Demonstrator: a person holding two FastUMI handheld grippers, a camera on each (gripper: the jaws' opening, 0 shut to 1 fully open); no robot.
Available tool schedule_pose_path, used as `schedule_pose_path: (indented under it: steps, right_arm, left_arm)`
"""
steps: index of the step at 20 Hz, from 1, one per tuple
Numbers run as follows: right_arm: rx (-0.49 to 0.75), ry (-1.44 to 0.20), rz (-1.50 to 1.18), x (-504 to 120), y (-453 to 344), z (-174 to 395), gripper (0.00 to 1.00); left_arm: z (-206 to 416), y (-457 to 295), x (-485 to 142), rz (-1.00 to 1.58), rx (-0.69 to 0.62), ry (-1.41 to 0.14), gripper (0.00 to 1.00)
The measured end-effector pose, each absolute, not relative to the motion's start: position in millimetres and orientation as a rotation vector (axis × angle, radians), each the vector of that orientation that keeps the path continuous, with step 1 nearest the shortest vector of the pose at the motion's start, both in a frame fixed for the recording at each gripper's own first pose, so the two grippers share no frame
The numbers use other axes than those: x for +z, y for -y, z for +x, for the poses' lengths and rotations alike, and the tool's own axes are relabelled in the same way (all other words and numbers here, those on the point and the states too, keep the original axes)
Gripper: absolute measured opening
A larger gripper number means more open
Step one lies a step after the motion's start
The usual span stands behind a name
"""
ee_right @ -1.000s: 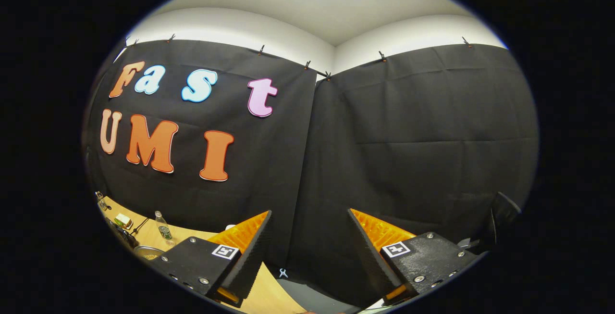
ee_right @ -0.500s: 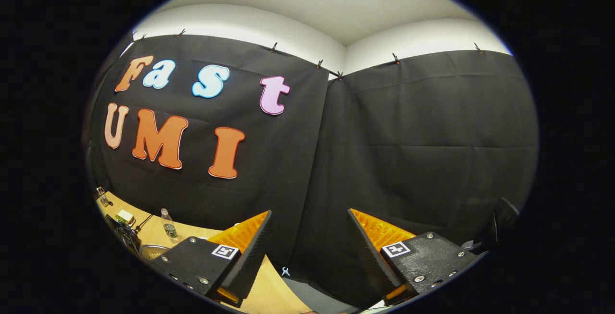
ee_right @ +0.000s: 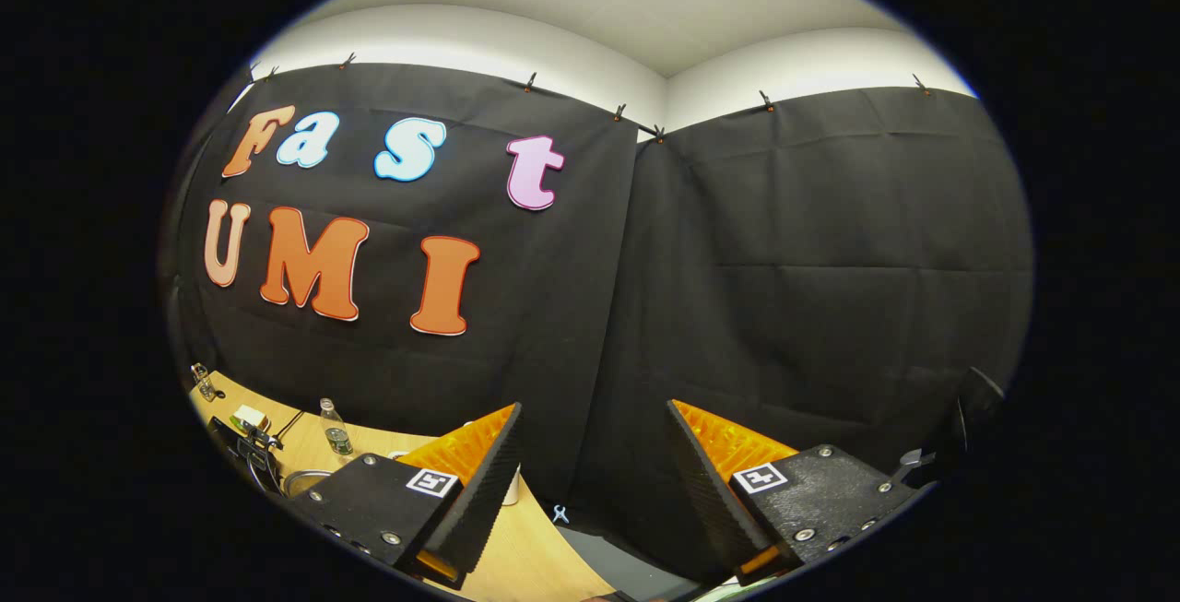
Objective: First push the handle of the pot to place it horizontally, then grasp the pot with both hands and set it on the induction cooktop.
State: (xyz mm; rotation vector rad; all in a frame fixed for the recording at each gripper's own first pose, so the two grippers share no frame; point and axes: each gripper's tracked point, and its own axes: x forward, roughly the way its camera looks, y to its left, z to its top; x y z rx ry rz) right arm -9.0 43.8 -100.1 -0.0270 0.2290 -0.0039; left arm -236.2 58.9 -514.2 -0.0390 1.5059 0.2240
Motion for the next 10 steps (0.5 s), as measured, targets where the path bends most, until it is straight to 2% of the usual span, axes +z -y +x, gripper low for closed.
schedule_pose_path:
  steps: [7,8,9,10]
  right_arm:
    - [0.077,-0.300,-0.012,-128.5,-78.8,-0.5,0.93]
    - [0.085,-0.314,-0.012,-133.4,-82.0,-0.6,0.97]
    - [0.089,-0.326,-0.011,-137.7,-82.9,-0.1,0.93]
    - [0.092,-0.339,-0.008,-141.4,-83.7,-1.8,0.93]
  left_arm:
    - [-235.4,-55.0,-511.6,-0.070,0.188,-1.476,0.09]
    - [-232.8,-55.1,-509.6,-0.060,0.168,-1.468,0.10]
    - [-230.5,-56.7,-509.6,-0.044,0.151,-1.464,0.09]
    - [-229.3,-57.6,-508.3,-0.035,0.145,-1.466,0.08]
